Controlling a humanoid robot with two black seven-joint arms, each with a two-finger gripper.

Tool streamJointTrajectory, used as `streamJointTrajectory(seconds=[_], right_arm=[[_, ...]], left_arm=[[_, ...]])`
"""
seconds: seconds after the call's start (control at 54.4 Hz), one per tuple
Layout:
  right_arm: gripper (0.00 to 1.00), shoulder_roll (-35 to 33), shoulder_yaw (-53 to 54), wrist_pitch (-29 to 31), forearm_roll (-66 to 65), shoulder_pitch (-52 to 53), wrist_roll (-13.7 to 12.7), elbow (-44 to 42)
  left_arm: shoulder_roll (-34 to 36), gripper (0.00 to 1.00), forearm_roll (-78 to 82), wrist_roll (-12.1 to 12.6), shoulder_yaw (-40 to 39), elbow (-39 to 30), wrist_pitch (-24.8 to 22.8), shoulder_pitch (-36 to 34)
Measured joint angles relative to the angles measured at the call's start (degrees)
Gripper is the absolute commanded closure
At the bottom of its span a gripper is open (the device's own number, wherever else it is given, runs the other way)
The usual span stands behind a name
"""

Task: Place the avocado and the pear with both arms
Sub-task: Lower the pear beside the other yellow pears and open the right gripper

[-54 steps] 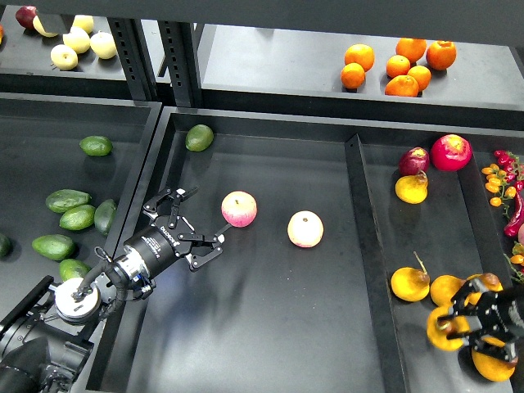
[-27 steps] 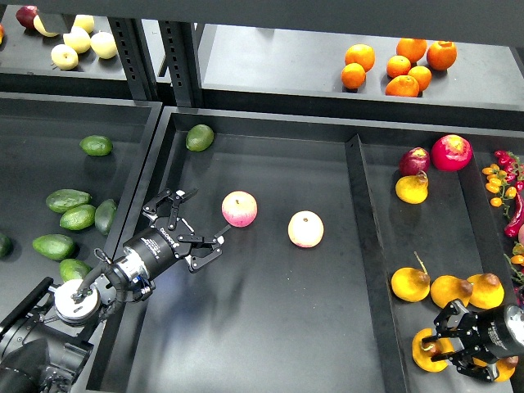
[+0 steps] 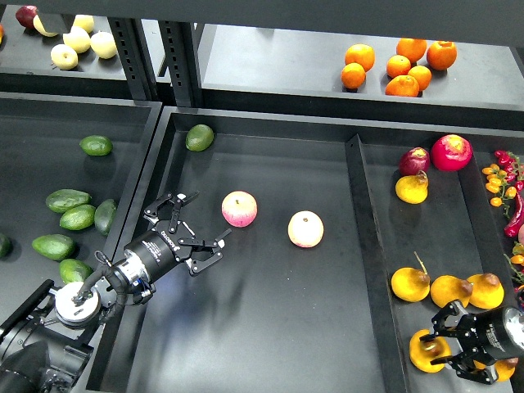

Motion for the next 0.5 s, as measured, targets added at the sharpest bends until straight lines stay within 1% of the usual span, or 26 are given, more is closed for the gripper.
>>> streamJointTrajectory(seconds=[0.074,0.147,0.294,0.497], right_arm=[[0.19,-0.19,0.0,0.0,-0.56,0.09,0.0,0.01],[0.14,-0.42,0.0,0.0,-0.9,0.19,0.0,0.02],[0.01,-2.39,0.0,0.0,-1.29,0.86,0.0,0.12],[0.01,-5.9,0.0,0.01,-0.95,2.54,0.0,1.35]], left_arm=[[0.0,0.01,0.0,0.0,0.01,0.0,0.0,0.0],[0.0,0.01,0.0,0.0,0.01,0.0,0.0,0.0],[0.0,0.01,0.0,0.0,0.01,0.13,0.0,0.31],[0.0,0.01,0.0,0.0,0.05,0.14,0.0,0.44]])
